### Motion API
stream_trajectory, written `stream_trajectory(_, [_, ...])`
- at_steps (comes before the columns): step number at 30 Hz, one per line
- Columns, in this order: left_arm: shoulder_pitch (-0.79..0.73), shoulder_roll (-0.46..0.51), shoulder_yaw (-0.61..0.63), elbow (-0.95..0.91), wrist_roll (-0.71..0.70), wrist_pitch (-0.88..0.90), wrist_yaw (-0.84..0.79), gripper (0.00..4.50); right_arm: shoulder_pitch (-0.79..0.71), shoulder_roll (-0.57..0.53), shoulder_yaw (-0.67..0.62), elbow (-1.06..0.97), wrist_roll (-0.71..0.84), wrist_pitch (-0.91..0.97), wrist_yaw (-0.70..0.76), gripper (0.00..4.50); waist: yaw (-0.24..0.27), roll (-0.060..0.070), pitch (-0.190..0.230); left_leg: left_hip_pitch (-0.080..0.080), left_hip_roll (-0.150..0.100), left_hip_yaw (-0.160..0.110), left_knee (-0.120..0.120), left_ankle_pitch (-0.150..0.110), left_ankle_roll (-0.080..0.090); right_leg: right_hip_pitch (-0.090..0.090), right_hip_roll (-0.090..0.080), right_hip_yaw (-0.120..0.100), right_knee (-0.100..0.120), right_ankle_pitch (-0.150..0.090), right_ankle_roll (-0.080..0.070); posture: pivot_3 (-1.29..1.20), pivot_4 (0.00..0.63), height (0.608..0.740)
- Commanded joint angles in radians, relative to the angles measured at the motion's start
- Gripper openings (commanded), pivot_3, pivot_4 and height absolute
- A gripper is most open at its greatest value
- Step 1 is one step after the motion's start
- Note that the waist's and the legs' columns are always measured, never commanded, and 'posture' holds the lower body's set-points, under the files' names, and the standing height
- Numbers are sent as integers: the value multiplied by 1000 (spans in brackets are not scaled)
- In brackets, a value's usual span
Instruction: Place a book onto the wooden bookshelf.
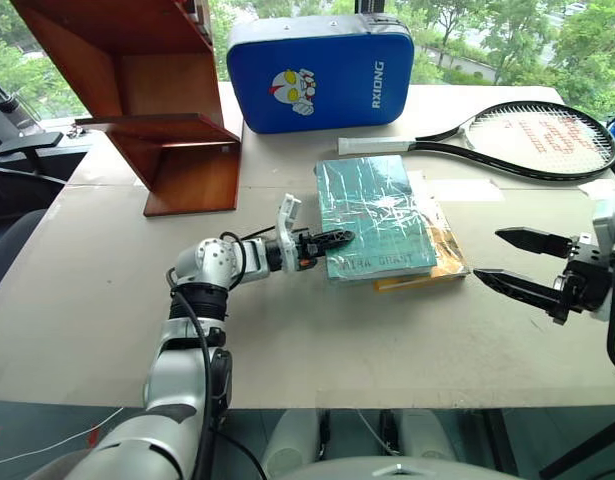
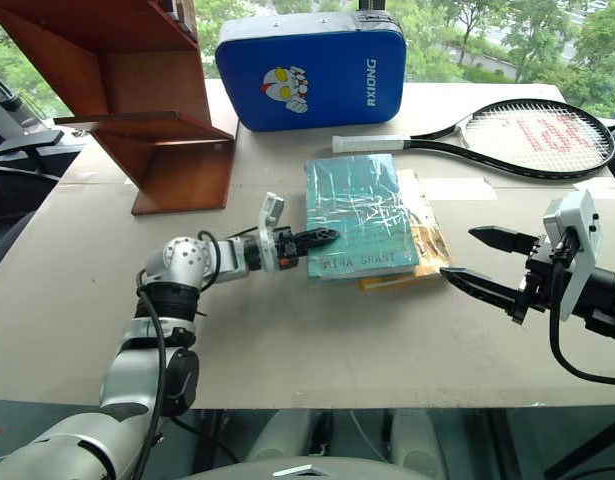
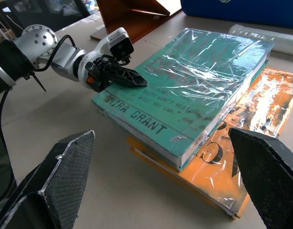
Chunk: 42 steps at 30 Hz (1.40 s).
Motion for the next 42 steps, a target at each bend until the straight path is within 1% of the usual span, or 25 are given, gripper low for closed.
stream_trajectory(1, [10, 37, 39, -268, -66, -60, -57, 23, -57, -14, -34, 23, 37, -40, -15, 4500, 0, -1, 1, 0, 0, 0, 0, 0, 0, 0, 0, 0, 0, 0, 0, 0, 150, 740])
stream_trajectory(3, [33, 88, -25, -430, 41, -223, -71, 23, -99, -10, -30, 56, 44, -60, -17, 4500, 1, -1, 1, 0, 0, 0, 0, 0, 0, 0, -1, 0, -1, 0, 0, 0, 150, 740])
stream_trajectory(4, [37, 116, -62, -480, 104, -301, -72, 23, -119, -8, -28, 73, 47, -69, -18, 4500, 2, -1, 1, 0, 0, 0, 0, 0, 0, 0, -1, 0, -1, 0, 0, 0, 150, 740])
stream_trajectory(5, [33, 139, -79, -515, 163, -395, -72, 23, -137, -8, -25, 90, 50, -75, -18, 4500, 4, -1, 1, 0, 0, 0, 0, 0, 0, 0, -1, 0, -1, 0, 0, 0, 150, 740])
stream_trajectory(6, [24, 160, -87, -538, 204, -452, -62, 23, -152, -10, -21, 103, 51, -84, -14, 4500, 6, -1, 1, 0, 0, 0, -1, 0, 0, 0, -1, 0, -2, 0, 0, 0, 150, 740])
stream_trajectory(7, [14, 201, -103, -567, 265, -525, -60, 23, -172, -11, -15, 118, 52, -93, -10, 4500, 7, -1, 1, 1, 0, 0, -1, 0, 0, 1, -1, 0, -2, 0, 0, 0, 150, 740])
stream_trajectory(10, [-4, 381, -179, -638, 506, -795, -99, 23, -252, -8, 10, 171, 59, -116, -2, 4500, 3, -1, 2, 0, 0, 0, -1, 0, -1, 0, -1, 0, -2, 0, 0, 0, 150, 740])
stream_trajectory(13, [-62, 517, -216, -627, 693, -969, -73, 23, -319, -3, 47, 218, 45, -141, 15, 4500, 2, -1, 2, 0, 0, 1, -3, 0, -1, 0, 0, 1, -3, 0, 0, 0, 150, 740])
stream_trajectory(14, [-89, 547, -217, -612, 743, -1008, -52, 23, -340, -1, 61, 231, 41, -149, 19, 4500, 3, -1, 2, -1, 0, 1, -3, 0, 0, -1, 0, 0, -3, 0, 0, 0, 150, 740])
stream_trajectory(17, [-177, 566, -167, -561, 832, -1109, 63, 23, -411, 19, 111, 264, 35, -169, 24, 4500, 7, -1, 3, -2, 0, 0, -2, 0, 0, -2, 0, -1, -3, 0, 0, 0, 150, 740])
stream_trajectory(19, [-194, 586, -154, -534, 893, -1199, 113, 23, -446, 34, 142, 284, 21, -186, 37, 4500, 5, -2, 3, -4, -1, 0, -1, 0, 0, -3, 1, -1, -3, 0, 0, 0, 150, 740])
stream_trajectory(22, [-170, 625, -169, -519, 964, -1278, 119, 23, -465, 40, 161, 299, 11, -200, 51, 4500, 4, -2, 3, -4, -1, 1, -2, 0, 1, -4, 1, -1, -3, 0, 0, 0, 150, 740])
stream_trajectory(24, [-144, 672, -187, -508, 1029, -1323, 110, 23, -482, 44, 169, 303, 13, -203, 52, 4500, 3, -2, 3, -6, -1, 1, -2, 0, 1, -5, 1, -2, -3, 0, 0, 0, 150, 740])
stream_trajectory(30, [-105, 795, -166, -432, 1160, -1322, 115, 23, -536, 60, 185, 307, 24, -203, 40, 4500, 1, -3, 4, -7, -1, 2, -1, 0, 1, -8, 3, -1, 0, 0, 0, 0, 150, 740])
stream_trajectory(33, [-52, 849, -145, -377, 1185, -1319, 115, 23, -547, 63, 195, 306, -4, -216, 35, 4500, 1, -2, 4, -9, -1, 3, -1, 0, 1, -11, 4, -1, 1, 0, 0, 0, 150, 740])
stream_trajectory(37, [0, 897, -141, -301, 1209, -1325, 121, 23, -546, 67, 198, 296, -32, -232, 19, 4500, 3, -3, 4, -12, 0, 3, -1, 0, 1, -13, 4, -2, 1, 0, 0, 0, 150, 740])
stream_trajectory(42, [-9, 914, -151, -200, 1218, -1386, 150, 23, -531, 64, 193, 281, -37, -230, 12, 4500, 4, -4, 5, -13, -1, 3, 0, 0, 1, -13, 3, -4, 1, 0, 0, 0, 150, 740])
